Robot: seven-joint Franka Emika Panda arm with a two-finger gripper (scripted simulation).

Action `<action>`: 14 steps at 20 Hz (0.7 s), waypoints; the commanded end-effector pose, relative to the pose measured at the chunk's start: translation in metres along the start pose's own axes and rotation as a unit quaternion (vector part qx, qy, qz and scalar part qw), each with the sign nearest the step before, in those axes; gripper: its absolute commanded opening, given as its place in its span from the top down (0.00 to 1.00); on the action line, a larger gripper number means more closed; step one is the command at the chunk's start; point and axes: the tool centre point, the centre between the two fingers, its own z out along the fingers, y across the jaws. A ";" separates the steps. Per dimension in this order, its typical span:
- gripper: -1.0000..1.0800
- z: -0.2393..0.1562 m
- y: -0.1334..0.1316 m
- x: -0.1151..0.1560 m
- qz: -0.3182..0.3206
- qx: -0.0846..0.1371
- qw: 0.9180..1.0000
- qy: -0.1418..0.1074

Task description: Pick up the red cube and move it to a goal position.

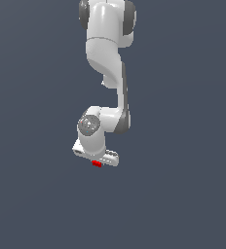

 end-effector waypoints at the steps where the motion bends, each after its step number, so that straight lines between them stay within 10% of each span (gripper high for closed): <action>1: 1.00 0.000 0.000 0.000 0.000 0.000 1.000 0.000; 14: 1.00 -0.020 -0.008 -0.012 0.000 0.000 1.000 0.000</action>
